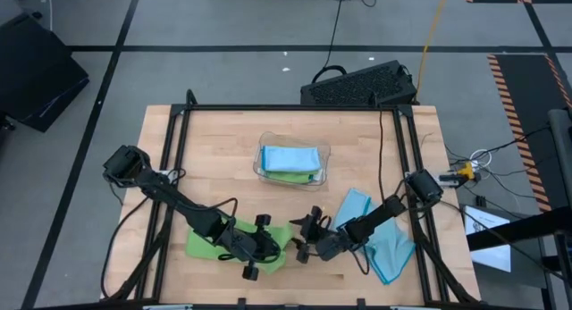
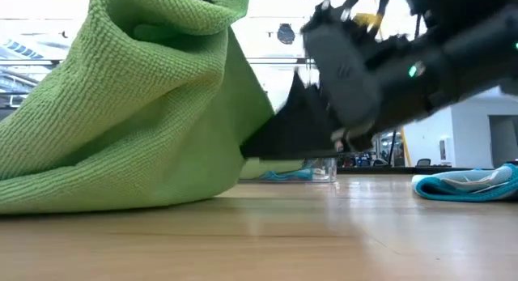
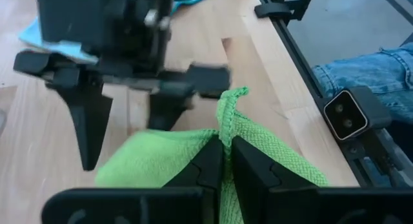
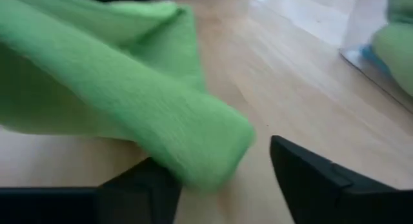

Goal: Fold microfiber towels
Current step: Fold the green microfiber cloth

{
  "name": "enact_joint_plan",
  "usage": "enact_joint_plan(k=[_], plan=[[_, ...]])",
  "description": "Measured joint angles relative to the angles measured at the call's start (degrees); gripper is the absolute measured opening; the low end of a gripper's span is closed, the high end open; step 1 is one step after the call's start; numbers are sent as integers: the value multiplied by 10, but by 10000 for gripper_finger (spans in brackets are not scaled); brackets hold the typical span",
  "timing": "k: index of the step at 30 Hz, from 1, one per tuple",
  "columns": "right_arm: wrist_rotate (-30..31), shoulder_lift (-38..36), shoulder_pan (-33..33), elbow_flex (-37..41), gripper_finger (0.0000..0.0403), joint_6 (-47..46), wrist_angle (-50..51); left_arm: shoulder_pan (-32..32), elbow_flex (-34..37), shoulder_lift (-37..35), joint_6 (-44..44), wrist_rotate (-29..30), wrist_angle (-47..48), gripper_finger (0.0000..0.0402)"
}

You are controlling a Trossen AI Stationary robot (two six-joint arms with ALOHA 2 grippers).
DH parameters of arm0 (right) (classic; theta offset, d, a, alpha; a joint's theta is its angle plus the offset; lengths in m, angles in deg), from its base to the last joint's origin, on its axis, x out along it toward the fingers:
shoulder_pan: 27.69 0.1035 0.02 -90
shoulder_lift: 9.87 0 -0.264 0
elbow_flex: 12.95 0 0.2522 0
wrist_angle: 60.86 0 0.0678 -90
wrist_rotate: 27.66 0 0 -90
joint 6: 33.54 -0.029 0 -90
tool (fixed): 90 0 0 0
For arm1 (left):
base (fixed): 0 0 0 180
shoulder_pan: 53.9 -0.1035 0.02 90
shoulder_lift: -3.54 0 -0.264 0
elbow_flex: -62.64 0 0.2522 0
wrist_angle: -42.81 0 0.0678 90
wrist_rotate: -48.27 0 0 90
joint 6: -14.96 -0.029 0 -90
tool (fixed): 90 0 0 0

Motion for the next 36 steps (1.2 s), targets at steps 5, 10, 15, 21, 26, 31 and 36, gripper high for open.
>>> enact_joint_plan(k=[5,10,15,21,26,31,36], plan=[[1,7,-1,0,131,10,0,0,0,0,1,0,1,35],[0,6,4,0,24,48,-15,0,0,0,1,-5,2,35],[-29,6,5,0,12,48,-13,0,0,0,1,-5,2,35],[-74,-3,3,0,3,105,21,0,0,0,1,-5,8,35],[-75,-33,3,0,2,180,109,0,0,0,8,-6,4,35],[-44,-53,-5,0,1,355,163,3,0,0,13,-13,-21,35],[-29,-56,-26,0,1,516,143,8,0,0,4,-12,-35,35]])
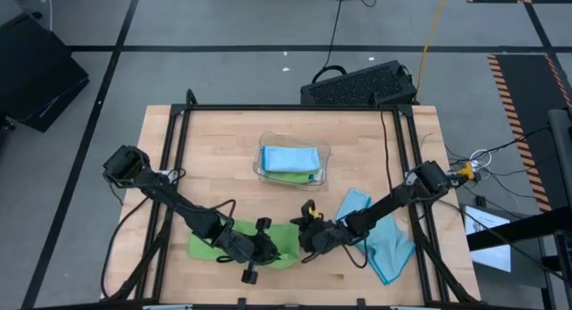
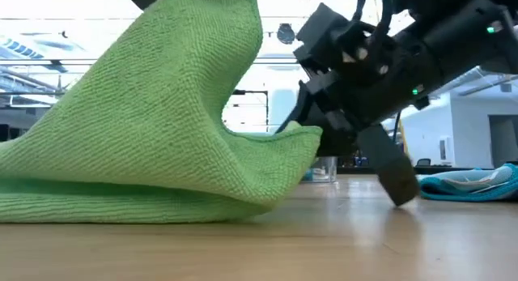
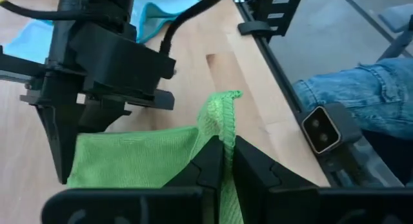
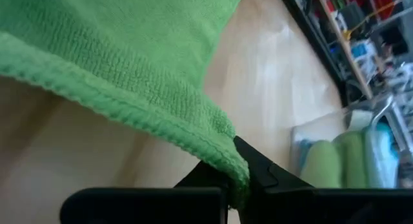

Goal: Fold microfiber towels
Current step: Fold the green microfiber cloth

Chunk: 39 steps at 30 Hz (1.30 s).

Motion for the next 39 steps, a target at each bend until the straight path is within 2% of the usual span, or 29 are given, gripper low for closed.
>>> enact_joint_plan(k=[7,9,12,19,26,31,35,39], plan=[[-3,-1,-15,-1,1,120,-7,0,0,0,-35,12,5,35],[-24,-2,-20,-1,0,145,-7,-4,0,0,-59,22,4,35],[-62,-2,-30,-1,0,151,-6,-20,0,0,-85,43,3,35],[-59,-2,-34,-1,13,152,14,-84,-1,24,-150,41,-8,35],[-36,-2,-29,-1,31,109,65,-133,0,74,-168,-20,-7,35],[-1,-1,-19,0,61,92,91,-135,0,79,-167,-24,-14,35],[8,-2,-15,0,102,91,94,-136,0,79,-167,-24,-12,35],[40,-24,-8,0,147,56,148,-146,0,79,-165,-13,0,35]])
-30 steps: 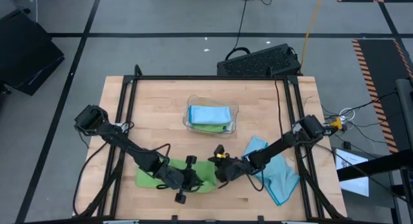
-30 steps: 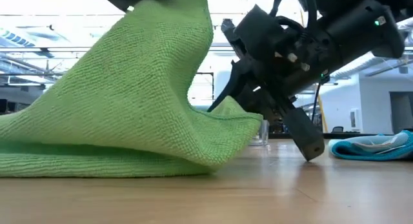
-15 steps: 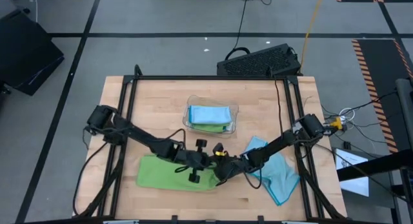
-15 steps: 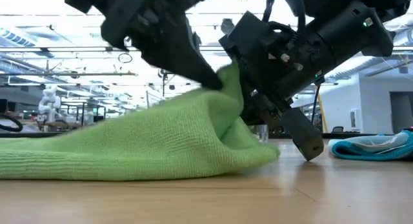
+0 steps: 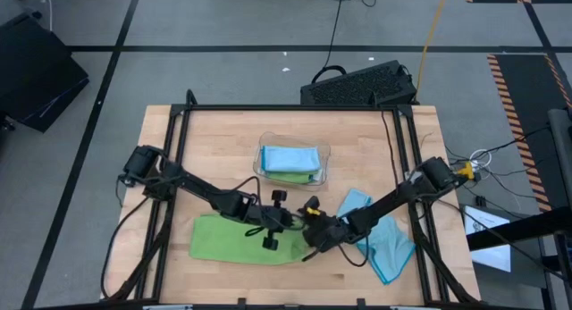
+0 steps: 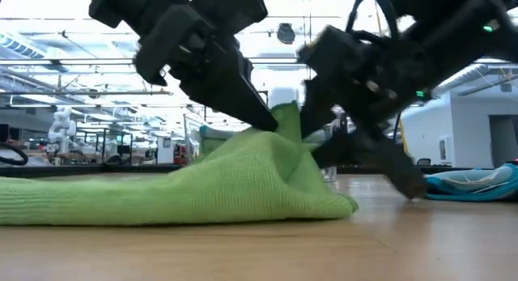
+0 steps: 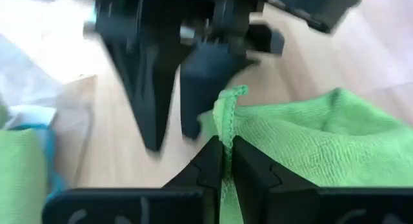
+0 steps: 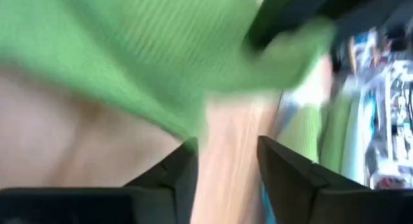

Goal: Fold microfiber towels
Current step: Fold the green microfiber cloth

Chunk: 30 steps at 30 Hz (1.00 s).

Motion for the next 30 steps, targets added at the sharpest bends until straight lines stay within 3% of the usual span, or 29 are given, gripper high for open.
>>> enact_joint_plan(k=[4,10,20,23,30], plan=[[5,-37,5,10,180,-61,88,-12,0,0,-1,4,-14,35],[8,-106,5,57,212,-142,111,-35,0,10,10,-15,-50,35],[33,-225,32,105,215,-332,98,-45,0,30,30,-58,-64,40],[10,-239,46,107,214,-360,86,-46,0,30,36,-48,-67,65],[-63,-230,58,107,212,-419,16,-39,-1,-9,52,15,-49,164]])
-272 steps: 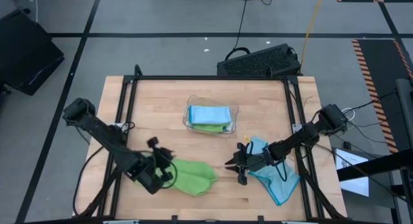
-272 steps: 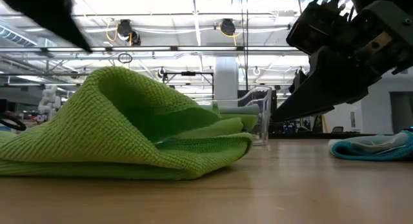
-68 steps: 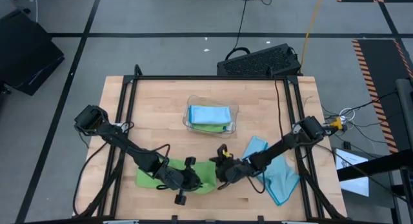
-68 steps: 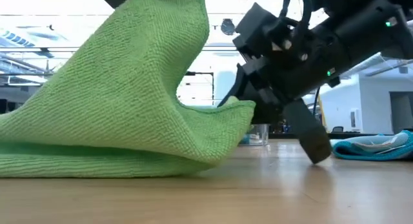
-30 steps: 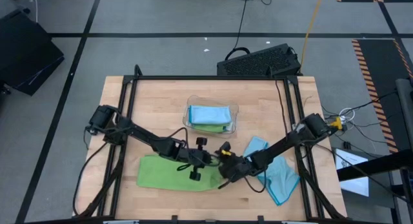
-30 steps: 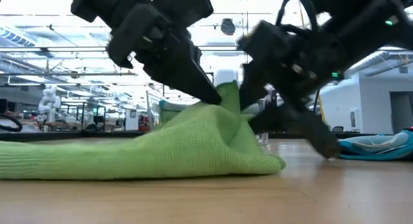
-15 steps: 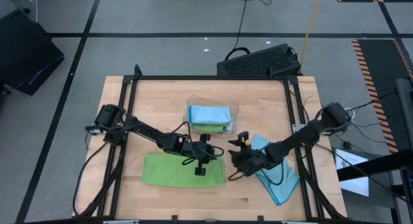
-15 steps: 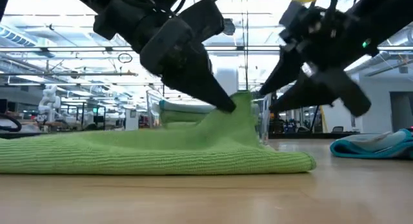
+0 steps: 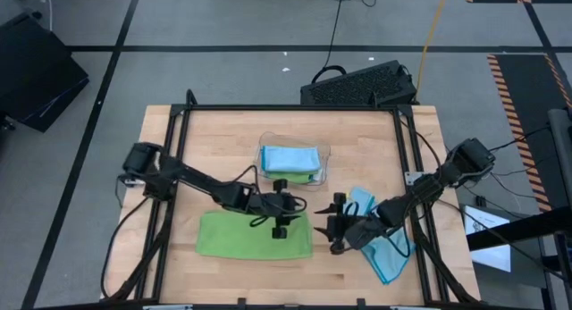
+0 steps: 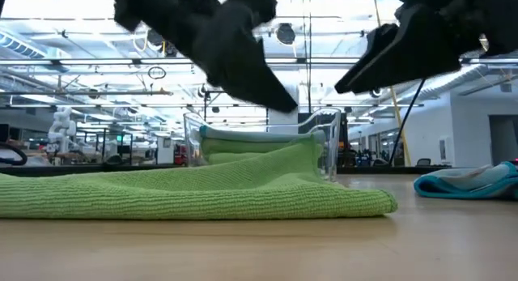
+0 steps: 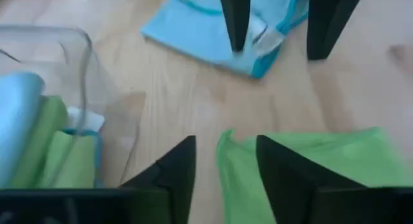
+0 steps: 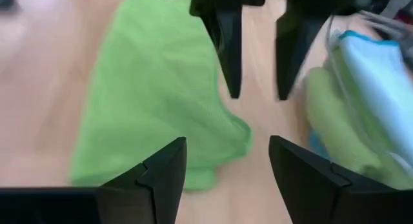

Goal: Fold microfiber towels
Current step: Fold the green microfiber cloth

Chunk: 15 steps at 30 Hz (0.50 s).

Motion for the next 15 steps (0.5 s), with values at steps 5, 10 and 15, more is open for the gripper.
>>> enact_joint_plan(k=[5,10,15], plan=[[-22,2,0,-1,212,-49,-22,28,-1,-59,65,-9,53,194],[-25,41,-2,-1,206,-69,-97,102,0,-65,127,21,107,182],[-47,126,-17,-1,163,-57,-261,184,10,-52,250,94,220,149]])
